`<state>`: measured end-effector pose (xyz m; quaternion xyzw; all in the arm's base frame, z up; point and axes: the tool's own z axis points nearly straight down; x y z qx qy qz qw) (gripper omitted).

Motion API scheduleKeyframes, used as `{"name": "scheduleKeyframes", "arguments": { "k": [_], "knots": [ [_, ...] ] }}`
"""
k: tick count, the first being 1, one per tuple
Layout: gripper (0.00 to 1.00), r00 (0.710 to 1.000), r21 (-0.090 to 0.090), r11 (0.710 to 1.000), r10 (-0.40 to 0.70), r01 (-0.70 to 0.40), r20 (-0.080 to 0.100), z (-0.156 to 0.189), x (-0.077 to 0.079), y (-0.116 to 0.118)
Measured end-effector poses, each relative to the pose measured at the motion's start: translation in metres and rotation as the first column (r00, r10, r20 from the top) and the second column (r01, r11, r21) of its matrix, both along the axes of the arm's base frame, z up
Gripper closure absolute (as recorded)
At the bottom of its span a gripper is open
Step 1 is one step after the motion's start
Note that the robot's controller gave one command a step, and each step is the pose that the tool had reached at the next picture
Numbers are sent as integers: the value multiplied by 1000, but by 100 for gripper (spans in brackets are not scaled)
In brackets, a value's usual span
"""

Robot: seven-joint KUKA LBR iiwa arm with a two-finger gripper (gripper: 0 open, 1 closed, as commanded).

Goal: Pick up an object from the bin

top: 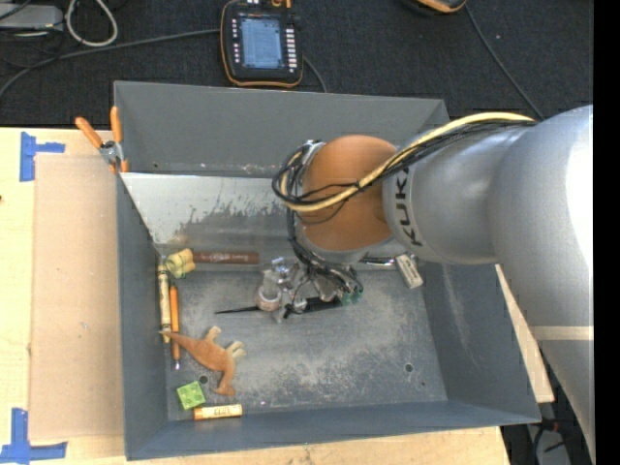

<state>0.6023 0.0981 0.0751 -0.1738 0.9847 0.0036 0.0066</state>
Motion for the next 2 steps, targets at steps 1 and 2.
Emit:
{"name": "scheduleKeyframes", "arguments": {
  "k": [1, 2],
  "knots": [
    [100, 1000, 0, 1000, -1, 1, 0, 0, 0, 0],
    [100, 1000, -4, 1000, -1, 1, -17, 21, -5, -1]
  ]
}}
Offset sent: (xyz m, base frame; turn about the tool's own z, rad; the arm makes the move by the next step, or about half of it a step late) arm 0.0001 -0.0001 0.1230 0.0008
